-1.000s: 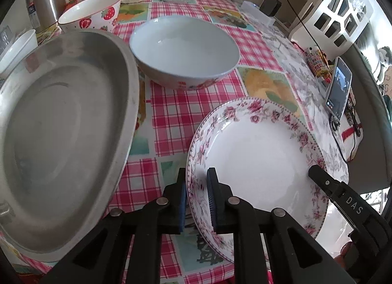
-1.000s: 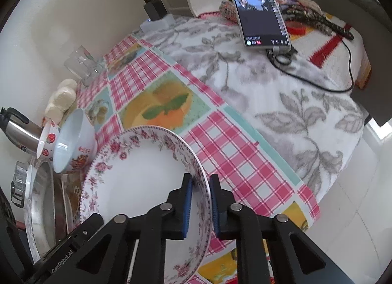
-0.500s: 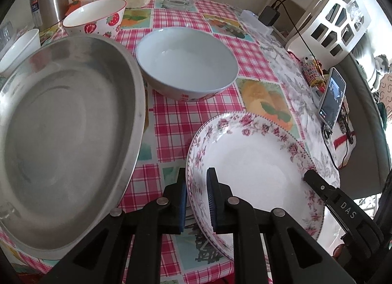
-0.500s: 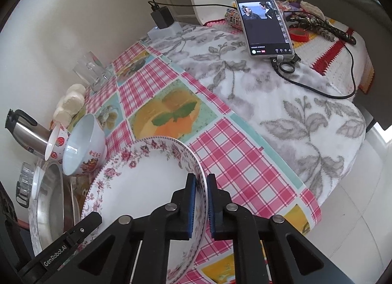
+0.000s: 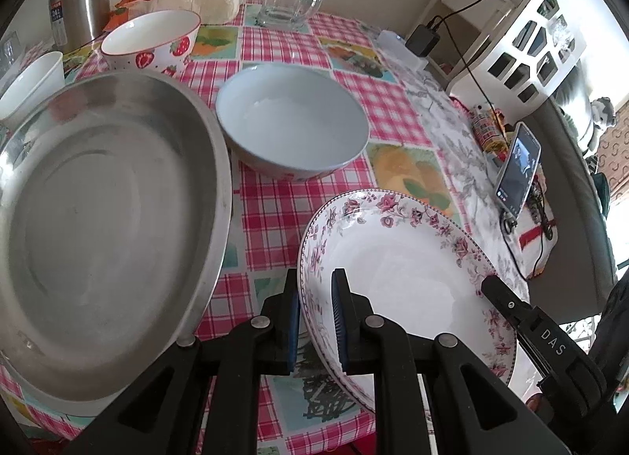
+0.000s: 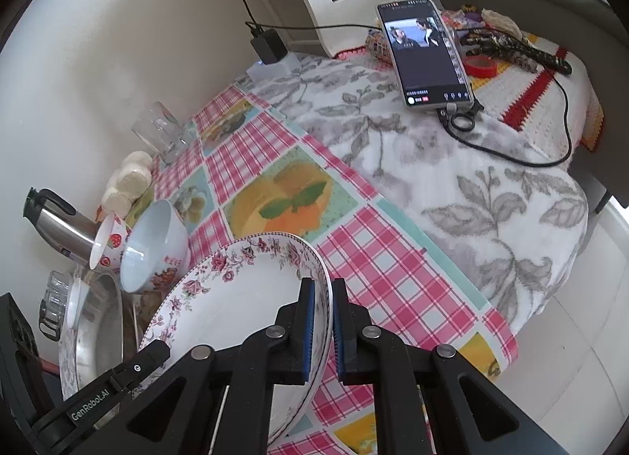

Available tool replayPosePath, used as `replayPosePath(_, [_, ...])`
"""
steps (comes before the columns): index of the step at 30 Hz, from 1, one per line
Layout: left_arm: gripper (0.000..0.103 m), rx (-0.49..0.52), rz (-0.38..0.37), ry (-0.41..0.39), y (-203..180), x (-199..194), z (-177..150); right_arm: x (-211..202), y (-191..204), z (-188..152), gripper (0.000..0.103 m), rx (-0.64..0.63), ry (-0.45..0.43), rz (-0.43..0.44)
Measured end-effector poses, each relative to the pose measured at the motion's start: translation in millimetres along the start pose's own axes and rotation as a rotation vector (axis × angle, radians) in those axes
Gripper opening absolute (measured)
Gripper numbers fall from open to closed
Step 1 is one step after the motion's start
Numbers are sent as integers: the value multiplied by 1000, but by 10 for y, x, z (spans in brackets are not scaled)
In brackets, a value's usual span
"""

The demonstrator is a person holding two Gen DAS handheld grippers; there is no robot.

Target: Organize plates and bowls

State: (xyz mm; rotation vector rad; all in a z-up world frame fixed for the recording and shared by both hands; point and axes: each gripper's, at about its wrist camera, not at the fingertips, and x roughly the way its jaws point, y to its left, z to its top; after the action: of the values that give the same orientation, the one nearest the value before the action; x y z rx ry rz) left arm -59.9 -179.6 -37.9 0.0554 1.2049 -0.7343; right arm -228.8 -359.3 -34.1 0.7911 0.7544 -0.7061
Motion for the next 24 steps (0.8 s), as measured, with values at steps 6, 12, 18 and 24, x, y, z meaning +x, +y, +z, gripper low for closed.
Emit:
replayPosePath(6, [16,2,-29,-55,-12,-192,57,-117,30,21,9,4,-52,36])
replayPosePath(12, [16,10,-35,-97,-7,-334,105,-231,132,25,9,-7,-112,63])
replayPosePath(18, [16,-7,-48,-108,100,-409,150,-288,252,6,9,-23,-144,75])
replayPosePath(24, [16,-26,-51,-130,264,-534,202,-312,454,-34,9,-45,-156,91])
